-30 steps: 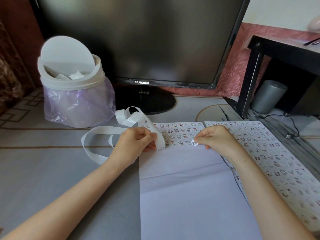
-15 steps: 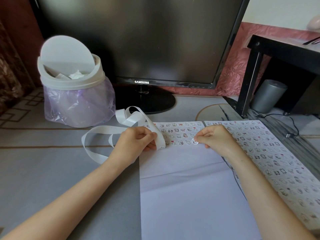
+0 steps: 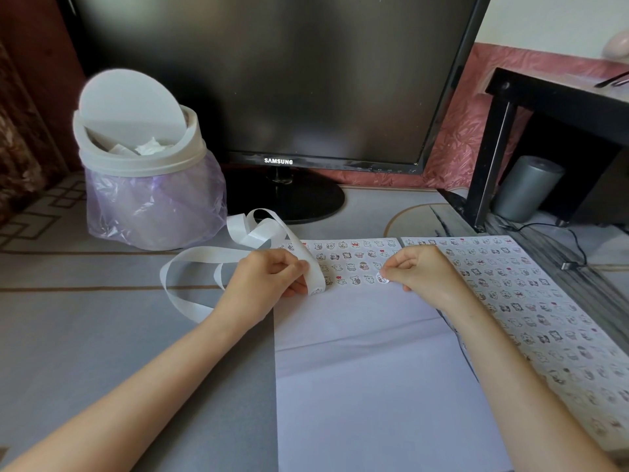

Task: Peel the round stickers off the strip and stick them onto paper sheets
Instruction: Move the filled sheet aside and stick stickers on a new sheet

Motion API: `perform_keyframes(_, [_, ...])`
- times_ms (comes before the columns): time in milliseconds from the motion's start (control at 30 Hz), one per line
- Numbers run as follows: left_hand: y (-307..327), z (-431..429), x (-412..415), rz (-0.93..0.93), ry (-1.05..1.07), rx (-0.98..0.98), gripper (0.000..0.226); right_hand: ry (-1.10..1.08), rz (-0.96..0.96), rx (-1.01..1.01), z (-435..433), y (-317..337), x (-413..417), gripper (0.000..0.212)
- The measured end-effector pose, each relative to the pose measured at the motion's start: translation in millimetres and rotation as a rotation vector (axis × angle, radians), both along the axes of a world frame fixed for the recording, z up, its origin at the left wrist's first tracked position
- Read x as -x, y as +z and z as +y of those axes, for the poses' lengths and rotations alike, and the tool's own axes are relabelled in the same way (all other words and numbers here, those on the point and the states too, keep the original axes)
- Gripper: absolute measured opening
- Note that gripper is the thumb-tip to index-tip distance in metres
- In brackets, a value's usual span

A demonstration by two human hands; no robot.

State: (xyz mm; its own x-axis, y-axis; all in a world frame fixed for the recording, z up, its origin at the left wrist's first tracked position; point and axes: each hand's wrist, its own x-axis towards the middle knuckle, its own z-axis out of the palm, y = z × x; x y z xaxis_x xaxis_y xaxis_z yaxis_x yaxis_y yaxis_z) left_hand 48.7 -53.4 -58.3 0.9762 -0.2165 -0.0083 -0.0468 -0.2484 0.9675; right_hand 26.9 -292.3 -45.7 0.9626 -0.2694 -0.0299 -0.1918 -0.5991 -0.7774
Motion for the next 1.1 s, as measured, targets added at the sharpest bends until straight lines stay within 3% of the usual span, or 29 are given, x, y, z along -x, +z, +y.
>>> perform_keyframes(633, [0.6, -0.2, 1.6, -0.035, -0.007, -0.027, 0.022, -0.003, -0.033, 0.001, 1.4, -2.1, 0.3, 0.004])
perform_keyframes(1100, [-0.6, -0.4, 1.5, -0.026, -0.010, -0.022, 0.023, -0.021, -0.043, 0.057, -3.2, -7.9, -1.6, 0.016])
